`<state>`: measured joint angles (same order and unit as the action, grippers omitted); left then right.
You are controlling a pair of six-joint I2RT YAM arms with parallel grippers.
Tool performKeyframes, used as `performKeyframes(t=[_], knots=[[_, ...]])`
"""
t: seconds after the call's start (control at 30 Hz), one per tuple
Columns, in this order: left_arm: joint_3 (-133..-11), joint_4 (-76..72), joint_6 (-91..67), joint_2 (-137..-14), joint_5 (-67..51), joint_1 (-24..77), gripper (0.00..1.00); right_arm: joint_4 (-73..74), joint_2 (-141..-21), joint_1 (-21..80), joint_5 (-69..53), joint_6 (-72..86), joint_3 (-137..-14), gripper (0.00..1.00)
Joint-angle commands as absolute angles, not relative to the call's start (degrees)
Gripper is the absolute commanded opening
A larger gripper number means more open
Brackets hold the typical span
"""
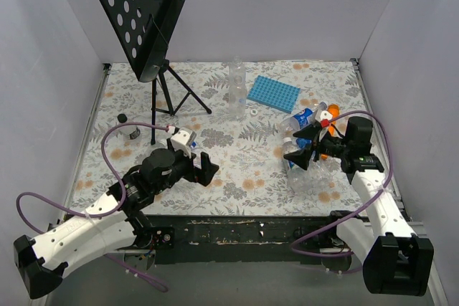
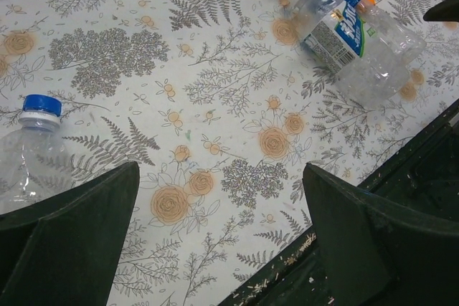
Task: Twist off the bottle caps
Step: Pick up the plastic bottle at the center of the board.
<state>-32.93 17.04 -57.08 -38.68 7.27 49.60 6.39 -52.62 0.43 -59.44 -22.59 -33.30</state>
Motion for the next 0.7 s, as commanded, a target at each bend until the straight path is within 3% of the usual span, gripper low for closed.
performKeyframes(t=[0.0, 0.67], knots=[[-36.65, 21.35, -57.84, -39.20, 10.19, 49.22, 0.98, 0.62, -52.30, -2.28, -64.86, -21.09, -32.08, 0.98], [-40.25, 23.29, -50.80, -45.52, 15.91, 49.22, 0.98, 1.32, -50.63, -3.78, -64.77, -22.85, -31.55, 0.98]])
